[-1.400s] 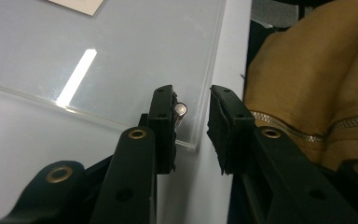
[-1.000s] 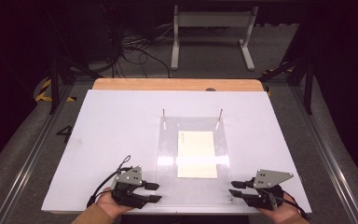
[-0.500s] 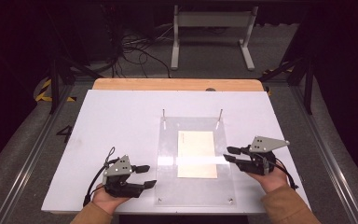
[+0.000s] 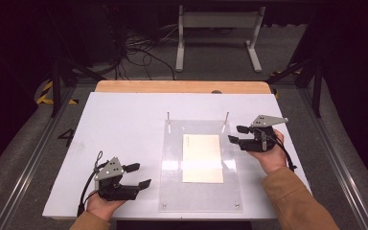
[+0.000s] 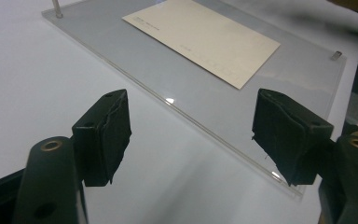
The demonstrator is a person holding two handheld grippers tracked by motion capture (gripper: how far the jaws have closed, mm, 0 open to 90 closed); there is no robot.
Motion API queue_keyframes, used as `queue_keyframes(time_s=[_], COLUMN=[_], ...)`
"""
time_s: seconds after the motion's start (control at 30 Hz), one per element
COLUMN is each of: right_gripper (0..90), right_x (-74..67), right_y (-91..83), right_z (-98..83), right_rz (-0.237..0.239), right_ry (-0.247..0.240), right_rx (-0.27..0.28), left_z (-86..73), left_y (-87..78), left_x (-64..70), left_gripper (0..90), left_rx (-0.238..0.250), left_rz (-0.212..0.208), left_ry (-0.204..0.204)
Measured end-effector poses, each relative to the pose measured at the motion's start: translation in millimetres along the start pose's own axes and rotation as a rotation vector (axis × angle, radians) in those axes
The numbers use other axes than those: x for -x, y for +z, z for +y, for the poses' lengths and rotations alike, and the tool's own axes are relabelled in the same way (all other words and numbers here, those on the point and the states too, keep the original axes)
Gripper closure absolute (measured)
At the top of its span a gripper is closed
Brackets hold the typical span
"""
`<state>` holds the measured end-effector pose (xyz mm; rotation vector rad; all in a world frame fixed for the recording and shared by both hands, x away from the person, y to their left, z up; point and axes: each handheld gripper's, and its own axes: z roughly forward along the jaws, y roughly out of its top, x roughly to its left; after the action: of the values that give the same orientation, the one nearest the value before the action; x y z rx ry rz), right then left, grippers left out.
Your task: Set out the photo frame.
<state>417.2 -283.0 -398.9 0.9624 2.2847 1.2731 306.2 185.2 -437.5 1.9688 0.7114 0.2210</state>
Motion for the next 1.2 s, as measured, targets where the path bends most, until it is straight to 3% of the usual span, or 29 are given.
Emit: queue_keyframes(time_s=[0.13,0.27,0.4,0.5,0.57,0.73,0.8,0.83,0.87,0.9,1.1,1.2], right_gripper=[23.8,11.8,2.0,1.5,1.3,0.0,0.1,4.2,15.0,19.8,36.0,43.9], right_x=[12.6,24.8,35.2,36.3,35.7,31.0,29.2,28.7,28.7,30.1,44.5,51.0], right_y=[3.5,8.5,16.6,25.3,29.2,33.0,32.9,32.3,32.8,34.4,48.7,56.6], right_z=[3.3,7.2,5.0,0.2,-1.4,0.5,4.6,6.4,8.8,10.9,13.5,14.5], right_rz=[-0.074,-0.087,-0.036,-0.059,-0.076,-0.106,-0.137,-0.132,-0.168,-0.178,-0.238,-0.221], right_ry=[0.043,0.096,0.240,0.352,0.385,0.322,0.227,0.177,0.144,0.118,0.048,0.039], right_rx=[0.039,0.067,0.082,0.092,0.108,0.086,0.069,0.076,0.070,0.058,0.045,0.040], left_z=[-1.9,-3.2,-3.5,-3.3,-3.5,-3.4,-2.9,-2.8,-2.7,-2.9,-4.2,-4.7], left_y=[-4.7,-8.3,-11.3,-13.9,-14.8,-12.8,-11.5,-10.9,-10.7,-10.3,-9.7,-9.6], left_x=[-2.2,-4.9,-6.6,-7.1,-7.4,-9.1,-8.6,-8.4,-8.4,-8.4,-9.6,-10.0], left_gripper=[25.3,26.2,26.2,26.3,26.2,25.8,25.8,25.8,25.8,25.8,26.1,26.3], left_rx=[0.011,0.018,0.044,0.063,0.064,0.067,0.063,0.061,0.056,0.056,0.060,0.056], left_rz=[0.031,0.044,0.053,0.064,0.063,0.065,0.066,0.067,0.066,0.064,0.062,0.059], left_ry=[-0.021,-0.031,-0.037,-0.039,-0.057,-0.054,-0.052,-0.050,-0.050,-0.050,-0.054,-0.053])
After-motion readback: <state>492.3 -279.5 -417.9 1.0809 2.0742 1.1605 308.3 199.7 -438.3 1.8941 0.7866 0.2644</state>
